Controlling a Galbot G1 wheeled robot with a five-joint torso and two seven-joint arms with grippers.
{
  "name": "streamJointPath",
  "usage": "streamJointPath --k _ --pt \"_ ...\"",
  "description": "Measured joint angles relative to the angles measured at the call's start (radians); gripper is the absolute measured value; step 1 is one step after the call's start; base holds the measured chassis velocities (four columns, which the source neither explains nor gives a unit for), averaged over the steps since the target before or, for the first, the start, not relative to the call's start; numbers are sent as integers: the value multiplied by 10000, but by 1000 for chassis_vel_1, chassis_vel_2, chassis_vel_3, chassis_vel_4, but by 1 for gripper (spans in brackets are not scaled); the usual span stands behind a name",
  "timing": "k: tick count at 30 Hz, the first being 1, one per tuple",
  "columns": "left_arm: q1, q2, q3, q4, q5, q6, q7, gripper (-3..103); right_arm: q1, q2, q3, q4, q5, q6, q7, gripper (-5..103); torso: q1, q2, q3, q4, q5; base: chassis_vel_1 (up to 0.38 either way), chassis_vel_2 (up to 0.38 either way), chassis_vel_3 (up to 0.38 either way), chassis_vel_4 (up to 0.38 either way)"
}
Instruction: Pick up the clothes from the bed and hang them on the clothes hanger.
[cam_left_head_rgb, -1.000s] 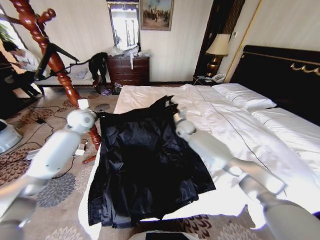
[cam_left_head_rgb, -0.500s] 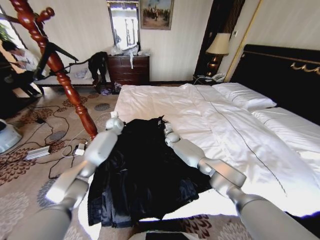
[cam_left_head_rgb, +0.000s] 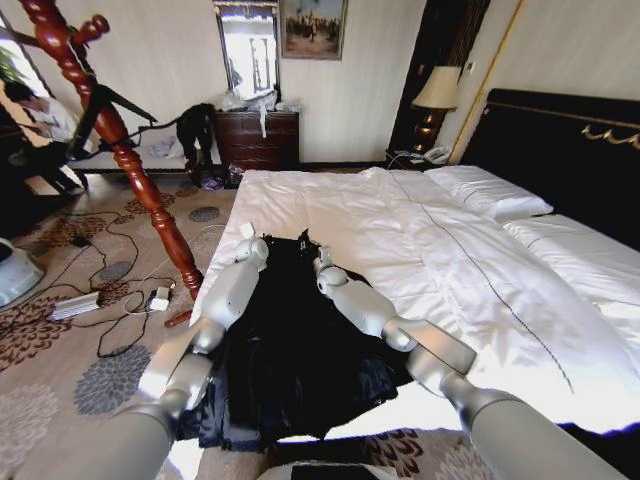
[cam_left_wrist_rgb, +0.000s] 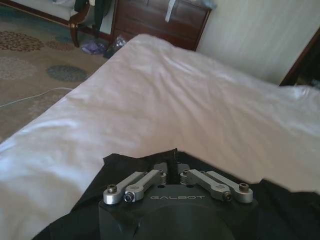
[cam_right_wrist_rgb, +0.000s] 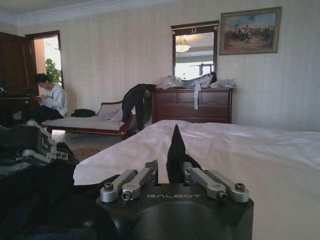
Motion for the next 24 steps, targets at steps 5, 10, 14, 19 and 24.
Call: streamJointPath --k 5,10,14,19,24 --pt "333 966 334 -1070 -551 1346 -820 28 -261 -727 -392 1754 557 -480 109 35 0 0 0 11 0 0 0 0 0" --pt "551 1760 488 -1964 -1010 973 -595 49 -377 -1697 -747 3702 881 -527 -167 57 -1 1 -1 4 0 0 0 0 0" --pt "709 2090 511 -2779 -1119 -267 315 66 -226 -2363 -723 4242 714 -281 -557 73 -1 1 -1 2 0 0 0 0 0" --pt "941 2446 345 -4104 -1369 -903 383 88 -394 -3203 331 5205 1283 -517 765 94 -1 1 -1 7 3 0 0 0 0" --pt "2009 3448 -123 -5869 -1461 -1007 -204 99 -1384 -4693 1649 6594 2440 -773 1638 100 -1 1 -2 -5 4 0 0 0 0"
